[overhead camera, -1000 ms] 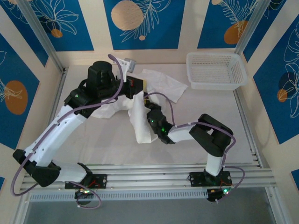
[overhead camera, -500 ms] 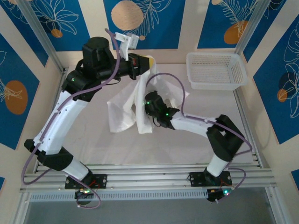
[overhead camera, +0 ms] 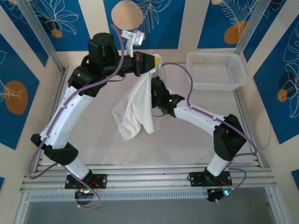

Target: Fold the inside-out t-shirt

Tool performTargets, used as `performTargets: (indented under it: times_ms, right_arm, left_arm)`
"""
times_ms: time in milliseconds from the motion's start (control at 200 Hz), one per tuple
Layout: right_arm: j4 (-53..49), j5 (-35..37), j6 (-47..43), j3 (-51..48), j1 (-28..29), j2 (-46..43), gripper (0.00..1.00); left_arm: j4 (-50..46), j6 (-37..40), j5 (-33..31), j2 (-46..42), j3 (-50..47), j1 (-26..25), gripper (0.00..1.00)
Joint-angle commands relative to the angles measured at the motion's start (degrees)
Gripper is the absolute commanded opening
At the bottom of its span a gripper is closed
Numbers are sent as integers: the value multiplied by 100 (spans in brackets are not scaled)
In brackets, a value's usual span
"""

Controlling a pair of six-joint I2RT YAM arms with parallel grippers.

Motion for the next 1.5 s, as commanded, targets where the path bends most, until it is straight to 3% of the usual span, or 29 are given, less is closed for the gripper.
performTargets:
  times_ms: [0,200,470,740,895,1045,1145,1290,1495]
  right_arm:
    - [-608,-97,293,379,-3,515,0]
    - [-964,101,605,709,142,1518,0]
    - [-1954,79,580,1953,186,2728,0]
    - [-2296,321,529,2821,238,2951,2]
    - [-2740,-626,456,3430,280,2747,0]
    - [-2048,-1194,852,3313,341,1907,0]
    - [-2345,-1084,756,3672,388,2039,0]
    - [-2849,-655,603,3982,387,2916,0]
    - [-3735,-180,141,4968,522,4322,0]
  left_arm:
    - [484,-334,465,35,477,-173,0]
    - [502,-422,649,123,703,-583,0]
    - [268,-436,668,253,1135,-862,0]
    - [197,-429,688,257,1132,-975,0]
    - [-426,205,314,278,1118,-1018,0]
    - [-1068,687,-185,531,1100,-1016,0]
    - [-840,433,75,731,1100,-1011,0]
    - [95,-250,643,899,1248,-1039,0]
    - [-96,-729,954,1805,3039,-1058,0]
